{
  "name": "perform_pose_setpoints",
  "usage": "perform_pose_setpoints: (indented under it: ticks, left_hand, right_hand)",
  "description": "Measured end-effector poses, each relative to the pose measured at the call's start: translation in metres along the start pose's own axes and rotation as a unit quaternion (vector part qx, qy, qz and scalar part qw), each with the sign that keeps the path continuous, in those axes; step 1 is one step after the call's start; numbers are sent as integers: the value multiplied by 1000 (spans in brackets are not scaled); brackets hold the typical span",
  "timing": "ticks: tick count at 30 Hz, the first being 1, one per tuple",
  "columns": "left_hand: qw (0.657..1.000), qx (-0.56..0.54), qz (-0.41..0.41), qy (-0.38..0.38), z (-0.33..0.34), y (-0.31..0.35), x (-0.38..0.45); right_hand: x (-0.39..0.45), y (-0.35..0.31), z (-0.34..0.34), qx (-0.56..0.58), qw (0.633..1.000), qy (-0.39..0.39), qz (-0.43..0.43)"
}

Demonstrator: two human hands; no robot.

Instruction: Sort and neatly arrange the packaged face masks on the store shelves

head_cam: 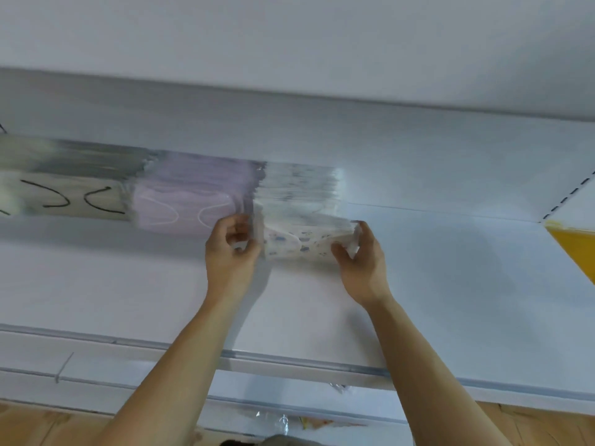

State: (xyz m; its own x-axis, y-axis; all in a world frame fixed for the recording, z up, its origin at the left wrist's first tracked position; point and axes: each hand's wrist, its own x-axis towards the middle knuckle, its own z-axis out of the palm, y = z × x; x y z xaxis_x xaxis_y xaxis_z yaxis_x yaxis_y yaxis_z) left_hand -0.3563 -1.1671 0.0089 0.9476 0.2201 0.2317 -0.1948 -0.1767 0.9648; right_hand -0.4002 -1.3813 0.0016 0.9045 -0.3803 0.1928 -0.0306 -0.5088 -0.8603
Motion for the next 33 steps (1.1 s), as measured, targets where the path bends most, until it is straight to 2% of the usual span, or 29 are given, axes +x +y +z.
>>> perform_pose_setpoints:
  ticks: [3, 7, 9, 13, 18, 20, 23, 27, 28, 30, 32, 33]
  left_hand:
    - [998, 60, 24, 6, -15, -8, 2]
    - [974, 188, 88, -93, -31, -19, 8]
    - [957, 239, 121, -116, -33, -26, 10]
    - [952, 257, 122, -113, -32, -31, 7]
    - [934, 303, 143, -123, -31, -32, 6]
    - [928, 319, 150, -121, -30, -32, 5]
    - [923, 328, 166, -110, -28, -35, 6]
    - [940, 280, 179, -73, -31, -26, 3]
    - [938, 263, 206, -89, -29, -21, 0]
    - [919, 243, 251, -182, -23, -13, -10]
    - [872, 294, 287, -268, -14, -14, -16]
    - [853, 324, 295, -283, -11, -18, -16]
  right_hand:
    - [6, -3, 10, -28, 1000, 9, -1]
    - [13, -8, 20, -47, 999, 20, 16]
    - [14, -13, 24, -36, 998, 40, 25]
    - [7, -15, 27, 18, 995, 81, 53]
    - [1, -23, 32, -5, 999, -6, 51]
    - [1, -24, 36, 3, 999, -11, 45]
    - [-2, -25, 31, 90, 993, 7, 78]
    - [25, -30, 11, 303, 942, 43, 134]
    - [37, -30, 6, 314, 937, 36, 148]
    - [56, -30, 1, 298, 942, 9, 156]
    - [70, -29, 2, 281, 946, -4, 161]
    - [75, -28, 5, 279, 946, -13, 163]
